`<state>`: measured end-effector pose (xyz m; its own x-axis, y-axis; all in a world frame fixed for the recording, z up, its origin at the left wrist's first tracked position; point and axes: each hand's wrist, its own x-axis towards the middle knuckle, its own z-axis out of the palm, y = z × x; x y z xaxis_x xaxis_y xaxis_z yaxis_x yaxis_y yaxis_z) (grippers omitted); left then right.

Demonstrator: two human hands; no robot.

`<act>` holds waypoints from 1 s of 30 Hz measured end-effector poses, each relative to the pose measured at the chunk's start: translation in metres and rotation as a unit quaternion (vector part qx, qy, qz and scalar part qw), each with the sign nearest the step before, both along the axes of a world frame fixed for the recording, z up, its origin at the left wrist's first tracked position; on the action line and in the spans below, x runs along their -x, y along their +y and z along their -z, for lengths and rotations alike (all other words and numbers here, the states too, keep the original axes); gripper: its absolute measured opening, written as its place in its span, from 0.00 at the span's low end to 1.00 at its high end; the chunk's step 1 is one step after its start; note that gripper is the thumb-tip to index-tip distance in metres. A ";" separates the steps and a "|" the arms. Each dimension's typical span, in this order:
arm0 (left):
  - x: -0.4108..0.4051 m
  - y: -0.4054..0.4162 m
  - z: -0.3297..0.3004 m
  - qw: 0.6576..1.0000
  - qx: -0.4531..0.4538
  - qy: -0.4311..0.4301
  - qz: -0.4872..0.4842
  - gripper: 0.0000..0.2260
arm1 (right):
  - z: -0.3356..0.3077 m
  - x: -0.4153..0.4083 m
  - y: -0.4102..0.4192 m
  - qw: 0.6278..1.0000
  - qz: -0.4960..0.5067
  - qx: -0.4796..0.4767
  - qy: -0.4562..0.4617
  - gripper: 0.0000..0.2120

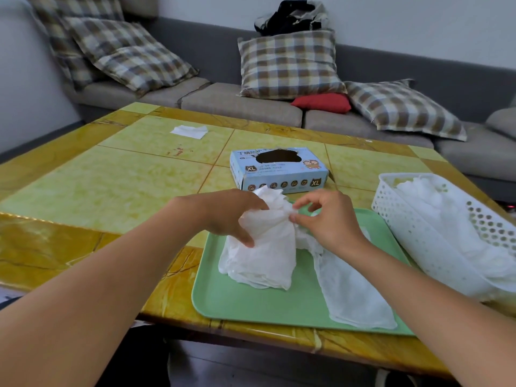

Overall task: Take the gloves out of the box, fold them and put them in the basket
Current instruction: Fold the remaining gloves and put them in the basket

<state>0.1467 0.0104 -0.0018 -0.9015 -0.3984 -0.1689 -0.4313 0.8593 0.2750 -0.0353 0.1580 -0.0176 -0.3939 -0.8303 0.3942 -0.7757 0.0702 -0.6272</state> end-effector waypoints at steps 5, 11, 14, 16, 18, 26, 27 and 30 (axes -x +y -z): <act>0.003 0.001 0.018 0.999 0.029 -0.012 0.026 0.34 | -0.012 -0.049 0.011 0.965 -0.188 -0.153 0.102 0.13; -0.012 -0.001 0.010 0.999 -0.023 -0.020 0.016 0.42 | 0.011 -0.030 0.019 0.951 -0.204 -0.229 -0.031 0.04; -0.016 0.002 0.011 0.999 -0.038 -0.014 -0.001 0.44 | 0.007 -0.011 0.029 0.934 -0.221 -0.264 -0.093 0.05; -0.016 0.002 0.014 0.999 -0.036 -0.005 -0.011 0.44 | 0.005 -0.005 0.036 0.925 -0.234 -0.274 -0.124 0.06; -0.016 0.002 0.016 0.999 -0.027 -0.002 -0.025 0.45 | 0.001 -0.002 0.044 0.918 -0.240 -0.271 -0.164 0.07; -0.011 -0.005 0.022 0.998 -0.021 0.005 -0.064 0.44 | -0.030 0.022 0.078 0.894 -0.220 -0.278 -0.273 0.10; -0.010 -0.005 0.023 0.998 -0.017 0.000 -0.064 0.42 | -0.035 0.029 0.083 0.895 -0.205 -0.280 -0.282 0.10; -0.006 -0.003 0.022 0.997 -0.006 -0.011 -0.070 0.37 | -0.049 0.056 0.100 0.891 -0.176 -0.300 -0.292 0.14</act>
